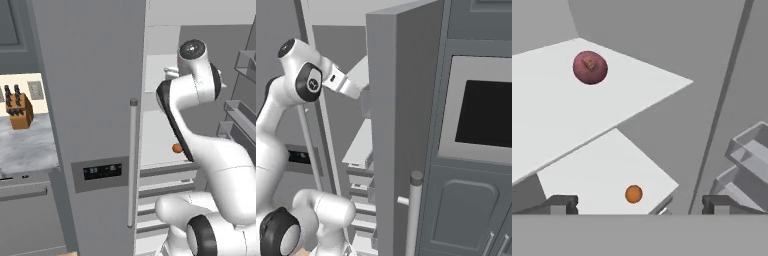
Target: Place the cold items (onion and tangerine) from the fridge in one tupperware on the dining counter. Place the warm items (hot dog and kebab skewer) in the stove area in another tupperware.
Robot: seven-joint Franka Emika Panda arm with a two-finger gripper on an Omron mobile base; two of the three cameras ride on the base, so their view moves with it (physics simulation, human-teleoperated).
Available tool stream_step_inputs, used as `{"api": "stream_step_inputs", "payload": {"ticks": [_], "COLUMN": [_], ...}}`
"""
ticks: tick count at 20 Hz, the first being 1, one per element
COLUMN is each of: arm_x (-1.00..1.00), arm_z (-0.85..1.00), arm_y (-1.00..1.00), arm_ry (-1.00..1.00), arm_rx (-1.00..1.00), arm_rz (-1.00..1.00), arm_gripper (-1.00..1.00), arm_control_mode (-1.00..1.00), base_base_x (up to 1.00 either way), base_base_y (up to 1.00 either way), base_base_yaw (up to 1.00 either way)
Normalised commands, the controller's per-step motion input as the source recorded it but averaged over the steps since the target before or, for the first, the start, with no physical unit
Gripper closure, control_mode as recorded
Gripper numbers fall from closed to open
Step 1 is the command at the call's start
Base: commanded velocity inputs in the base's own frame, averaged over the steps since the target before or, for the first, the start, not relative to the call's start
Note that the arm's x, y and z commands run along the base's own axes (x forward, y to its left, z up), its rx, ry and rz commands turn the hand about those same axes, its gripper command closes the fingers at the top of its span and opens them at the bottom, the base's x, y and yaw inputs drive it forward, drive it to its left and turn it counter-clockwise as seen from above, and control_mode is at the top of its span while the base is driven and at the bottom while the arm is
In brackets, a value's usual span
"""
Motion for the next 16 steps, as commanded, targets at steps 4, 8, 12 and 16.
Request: {"api": "stream_step_inputs", "payload": {"ticks": [4, 8, 12, 16], "arm_x": [0.46, 0.57, 0.45, 0.25], "arm_z": [0.37, -0.07, -0.04, -0.34], "arm_y": [-0.51, -0.39, -0.38, -0.46], "arm_ry": [0.01, 0.0, -0.01, 0.0], "arm_rx": [0.0, -0.11, -0.26, -0.16], "arm_rz": [-0.02, 0.0, 0.0, 0.01], "arm_gripper": [-1.0, -1.0, -1.0, -1.0], "arm_control_mode": [-1.0, -1.0, -1.0, -1.0], "base_base_x": [0.0, 0.0, 0.0, 0.0], "base_base_y": [0.0, 0.0, 0.0, 0.0], "base_base_yaw": [0.0, 0.0, 0.0, 0.0]}}
